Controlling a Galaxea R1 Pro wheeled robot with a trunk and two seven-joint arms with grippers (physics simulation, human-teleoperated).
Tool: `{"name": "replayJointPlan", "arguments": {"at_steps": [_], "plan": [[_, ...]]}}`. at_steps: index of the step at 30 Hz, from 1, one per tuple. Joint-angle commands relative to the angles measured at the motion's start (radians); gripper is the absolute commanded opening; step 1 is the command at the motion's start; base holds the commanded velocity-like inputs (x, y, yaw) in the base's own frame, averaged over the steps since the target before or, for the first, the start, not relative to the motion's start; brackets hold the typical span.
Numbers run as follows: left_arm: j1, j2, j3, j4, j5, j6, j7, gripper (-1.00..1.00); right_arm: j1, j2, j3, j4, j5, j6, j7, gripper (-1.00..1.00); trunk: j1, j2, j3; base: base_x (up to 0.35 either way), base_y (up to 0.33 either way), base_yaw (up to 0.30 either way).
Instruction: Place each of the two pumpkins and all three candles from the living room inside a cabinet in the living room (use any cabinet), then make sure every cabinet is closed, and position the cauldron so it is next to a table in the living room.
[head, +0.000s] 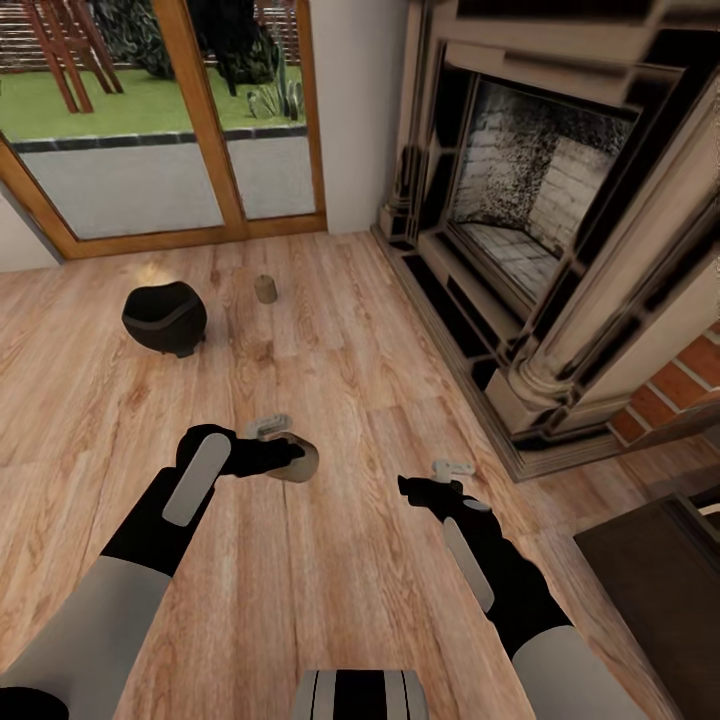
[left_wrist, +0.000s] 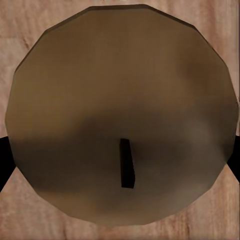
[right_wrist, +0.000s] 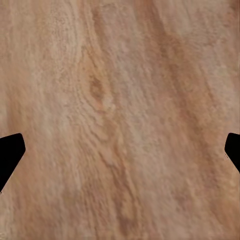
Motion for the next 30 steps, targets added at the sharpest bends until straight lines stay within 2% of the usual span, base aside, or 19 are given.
{"name": "replayJointPlan", "arguments": {"at_steps": [1, 13, 22, 30], "plan": [[0.0, -0.001, 0.0, 0.0, 0.0, 0.0, 0.0, -1.0, 0.0, 0.0, 0.001, -0.007, 0.0, 0.0, 0.0, 1.0, 0.0, 0.0, 0.002, 0.0, 0.0, 0.0], [0.0, -0.006, -0.002, 0.0, -0.001, 0.0, 0.0, -1.0, 0.0, 0.0, 0.002, -0.025, 0.0, -0.001, -0.001, 1.0, 0.0, 0.0, 0.021, 0.0, 0.0, 0.048], [0.0, -0.004, 0.0, 0.0, 0.0, 0.0, 0.0, -1.0, 0.0, 0.0, 0.0, -0.05, 0.0, -0.002, -0.064, 1.0, 0.0, 0.0, 0.032, 0.0, 0.0, 0.186], [0.0, -0.004, 0.0, 0.0, 0.0, 0.001, 0.0, -1.0, 0.0, 0.001, 0.0, -0.06, -0.001, -0.002, -0.072, 1.0, 0.0, 0.0, 0.042, 0.0, 0.0, 0.205]]}}
